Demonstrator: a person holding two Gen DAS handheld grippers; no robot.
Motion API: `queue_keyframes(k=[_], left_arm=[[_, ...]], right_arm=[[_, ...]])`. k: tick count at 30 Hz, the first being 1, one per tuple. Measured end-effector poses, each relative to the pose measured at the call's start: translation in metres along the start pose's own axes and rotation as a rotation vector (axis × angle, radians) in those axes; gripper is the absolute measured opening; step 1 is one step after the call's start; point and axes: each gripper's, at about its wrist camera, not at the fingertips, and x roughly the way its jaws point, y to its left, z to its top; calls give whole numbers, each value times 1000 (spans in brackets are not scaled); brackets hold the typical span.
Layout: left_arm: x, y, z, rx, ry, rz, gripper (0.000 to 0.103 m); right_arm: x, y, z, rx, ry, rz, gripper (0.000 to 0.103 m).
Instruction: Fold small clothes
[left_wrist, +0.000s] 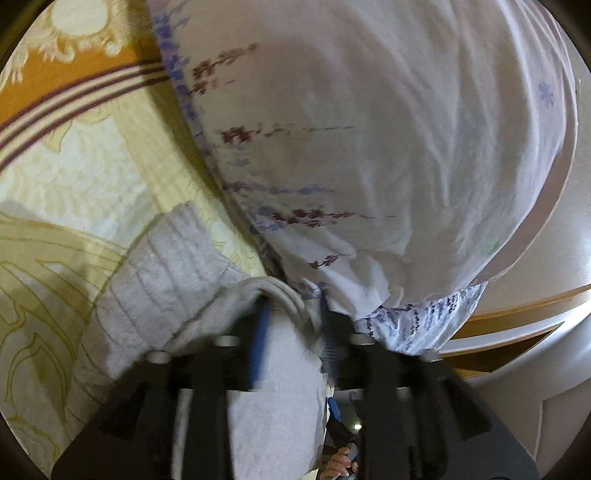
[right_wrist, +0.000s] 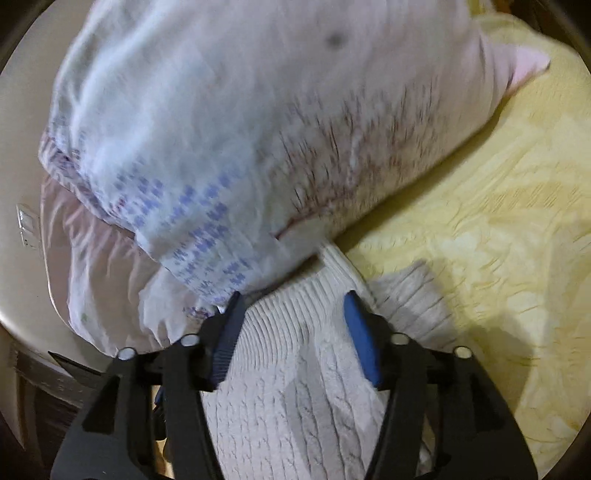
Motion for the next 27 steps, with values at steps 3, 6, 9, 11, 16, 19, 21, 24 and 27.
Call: queue_keyframes(k=[3,6,9,11,16,19,21,24,27], left_arm=[[-17,-16,1,74,-33,52,78],[-29,-28,-3,158,-20,125,77],[-43,-32,-16,274,10,239,76],[-52,-32,-30,349,32,306,73],[-58,-22,-57,442,75,408,67],[-57,-16,-67,478,101,446,59],[-53,-15,-73,496,107,465,51],[-52,-12,-78,513,115,483,33],[-48,-7,-81,510,142,487,9]], right_arm=[[-24,7,-2,-61,-35,-24,57],[-43,10,-13,-154,-32,-85,55],[-55,2,-30,-208,9,-136,49],[-60,-4,-43,-224,37,-166,46],[-62,-16,-65,-241,81,-214,44],[-58,-15,-72,-276,98,-247,36],[-56,-13,-75,-298,104,-265,24],[-58,-13,-78,-322,104,-275,11],[-65,-8,-80,-341,89,-272,10]])
